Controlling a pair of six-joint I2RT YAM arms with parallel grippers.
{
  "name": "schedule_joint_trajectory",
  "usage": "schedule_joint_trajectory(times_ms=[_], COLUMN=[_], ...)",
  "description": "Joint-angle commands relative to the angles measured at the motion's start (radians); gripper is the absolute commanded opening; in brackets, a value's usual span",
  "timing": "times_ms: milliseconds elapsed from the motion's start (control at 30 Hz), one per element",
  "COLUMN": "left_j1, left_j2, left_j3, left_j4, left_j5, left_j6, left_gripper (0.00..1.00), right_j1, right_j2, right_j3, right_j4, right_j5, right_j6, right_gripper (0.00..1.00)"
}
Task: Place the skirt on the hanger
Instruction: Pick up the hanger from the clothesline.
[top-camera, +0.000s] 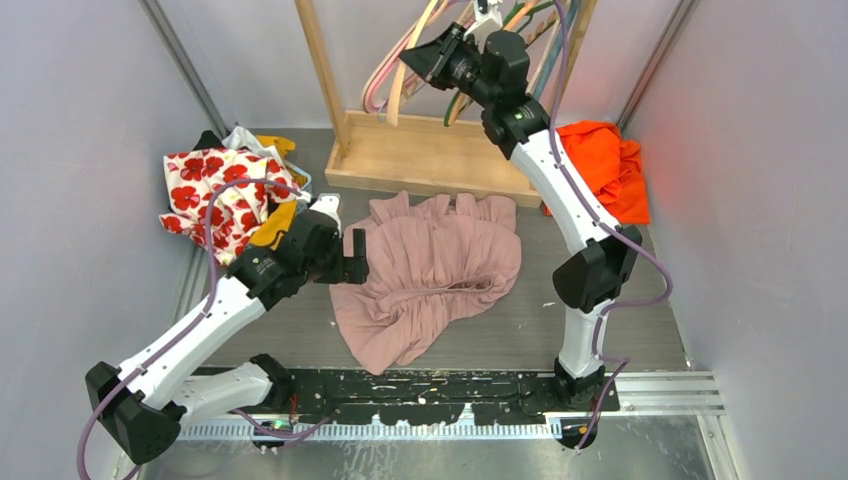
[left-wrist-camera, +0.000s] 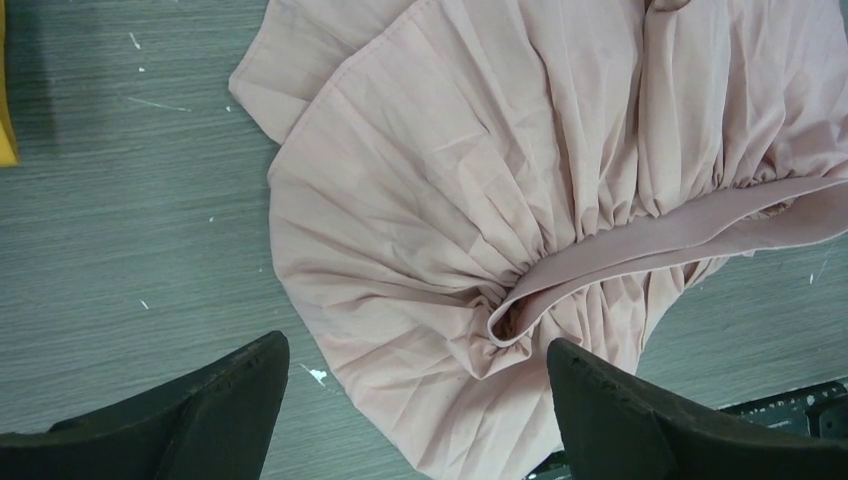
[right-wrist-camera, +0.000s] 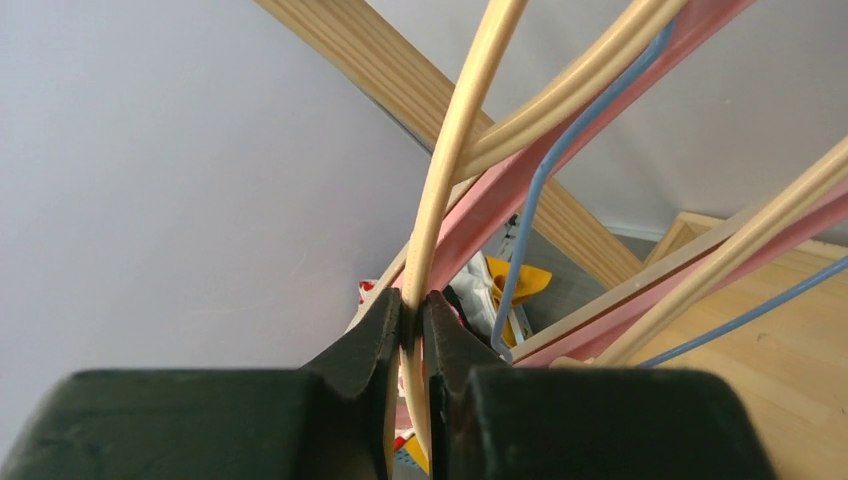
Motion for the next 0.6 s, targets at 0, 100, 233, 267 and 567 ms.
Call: schedule_joint_trajectory(times_ms=[0, 100, 233, 267, 567], left_j1=[0.008, 0.01, 0.01, 0.01, 0.011], left_j2=[-0.026, -0.03, -0.045, -0.051, -0.084], left_j3=[-0.002, 0.004, 0.035, 0.047, 0.131], left_j4=[0.021, 0.015, -0.007, -0.02, -0.069], left_j5=[0.011, 0.012, 0.043, 0.055, 0.13], left_j6=[0.009, 0.009, 0.024, 0.029, 0.056], left_gripper=[1.0, 1.0, 1.0, 1.0, 0.99], right_j1=[0.004, 0.005, 0.004, 0.004, 0.003], right_j2=[-0.131, -0.196, -0.327, -0.364, -0.682], right_j3=[0.072, 0.028, -0.169, -0.221, -0.653], right_j4=[-0.051, -0.1, -0.158, -0.179, -0.522], right_j5=[-0.05, -0.087, -0.167, -0.192, -0.389], right_j6=[-0.069, -0.071, -0.075, -0.083, -0.229], right_gripper=[0.06, 0.04, 0.04, 0.03, 0.01])
